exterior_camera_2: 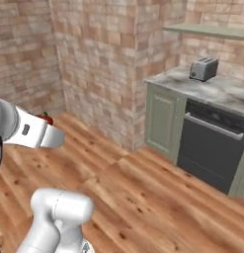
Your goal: Gather the bell pepper and squash from the fridge and place them on a tray on the dining counter. Then gather the fishs from the fridge and place them on the other tray.
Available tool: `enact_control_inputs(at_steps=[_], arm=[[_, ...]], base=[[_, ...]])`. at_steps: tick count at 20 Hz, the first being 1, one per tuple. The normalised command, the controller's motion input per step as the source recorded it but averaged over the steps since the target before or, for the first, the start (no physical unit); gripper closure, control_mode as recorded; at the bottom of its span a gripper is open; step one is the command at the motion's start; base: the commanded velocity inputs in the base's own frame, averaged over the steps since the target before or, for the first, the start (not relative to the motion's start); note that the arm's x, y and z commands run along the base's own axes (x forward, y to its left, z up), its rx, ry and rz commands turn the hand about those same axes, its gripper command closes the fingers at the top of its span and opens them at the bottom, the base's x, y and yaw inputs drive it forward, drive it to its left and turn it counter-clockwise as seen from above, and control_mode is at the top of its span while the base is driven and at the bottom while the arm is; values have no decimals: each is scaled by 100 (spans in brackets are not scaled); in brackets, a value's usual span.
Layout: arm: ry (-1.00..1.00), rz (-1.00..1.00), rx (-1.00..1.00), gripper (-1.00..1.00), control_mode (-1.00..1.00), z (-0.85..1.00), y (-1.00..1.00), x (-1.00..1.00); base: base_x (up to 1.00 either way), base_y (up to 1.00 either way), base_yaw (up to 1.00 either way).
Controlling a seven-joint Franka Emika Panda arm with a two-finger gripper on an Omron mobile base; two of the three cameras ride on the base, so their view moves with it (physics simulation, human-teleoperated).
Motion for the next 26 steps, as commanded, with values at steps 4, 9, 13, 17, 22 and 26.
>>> enact_control_inputs(at_steps=[4, 9, 13, 17, 22, 26], arm=[[0, 0, 0, 100, 100, 0, 0, 0], [0, 0, 0, 100, 100, 0, 0, 0], [0, 0, 0, 100, 100, 0, 0, 0], [0, 0, 0, 100, 100, 0, 0, 0], [0, 0, 0, 100, 100, 0, 0, 0], [0, 0, 0, 100, 100, 0, 0, 0]], base=[[100, -51, 41], [100, -4, 45], [100, 0, 56], [100, 0, 68], [100, 0, 78], [100, 0, 59]])
